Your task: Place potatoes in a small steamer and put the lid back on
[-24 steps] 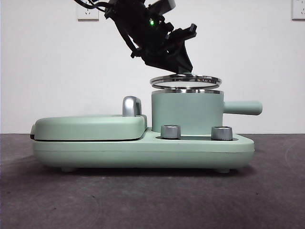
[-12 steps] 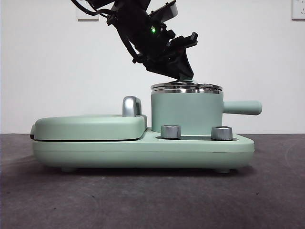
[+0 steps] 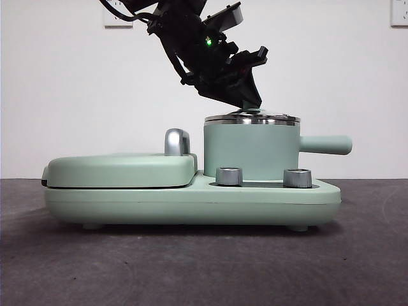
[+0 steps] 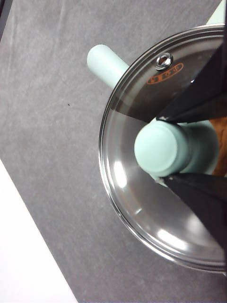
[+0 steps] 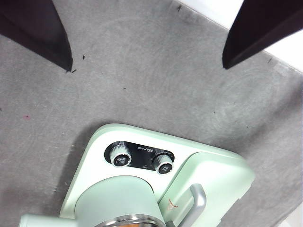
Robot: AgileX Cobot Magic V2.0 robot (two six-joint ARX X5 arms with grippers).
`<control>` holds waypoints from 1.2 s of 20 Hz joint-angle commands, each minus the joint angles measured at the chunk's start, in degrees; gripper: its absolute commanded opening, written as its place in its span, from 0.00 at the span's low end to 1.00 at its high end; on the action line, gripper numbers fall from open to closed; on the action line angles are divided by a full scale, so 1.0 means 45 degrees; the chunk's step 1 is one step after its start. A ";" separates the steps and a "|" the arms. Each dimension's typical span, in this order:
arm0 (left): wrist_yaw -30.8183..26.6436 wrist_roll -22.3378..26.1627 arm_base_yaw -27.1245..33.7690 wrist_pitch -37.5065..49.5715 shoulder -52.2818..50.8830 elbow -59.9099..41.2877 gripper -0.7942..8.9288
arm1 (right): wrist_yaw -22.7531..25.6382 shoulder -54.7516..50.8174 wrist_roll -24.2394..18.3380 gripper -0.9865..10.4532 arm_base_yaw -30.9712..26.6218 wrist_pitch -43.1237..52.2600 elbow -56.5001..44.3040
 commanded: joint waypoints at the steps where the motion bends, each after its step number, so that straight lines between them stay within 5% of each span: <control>1: 0.0083 0.0355 -0.0335 -0.0869 0.0738 -0.0005 0.11 | 0.0039 0.0019 0.0141 0.53 0.0102 0.0121 0.0087; 3: 0.0083 0.0272 -0.0335 -0.1151 0.0729 0.0000 0.14 | 0.0039 0.0019 0.0141 0.53 0.0102 0.0121 0.0087; 8: 0.0083 -0.0034 -0.0335 -0.1229 0.0029 0.0053 0.61 | 0.0039 0.0019 0.0136 0.53 0.0102 0.0117 0.0087; 14: 0.0083 -0.0214 -0.0287 -0.3128 -0.2987 0.0189 0.63 | 0.0029 0.0019 0.0141 0.53 0.0102 0.0131 0.0087; 24: 0.0233 -0.1457 -0.0296 -1.3478 -0.9199 0.0185 0.62 | -0.0675 0.0024 0.0136 0.53 0.0102 0.0651 0.0087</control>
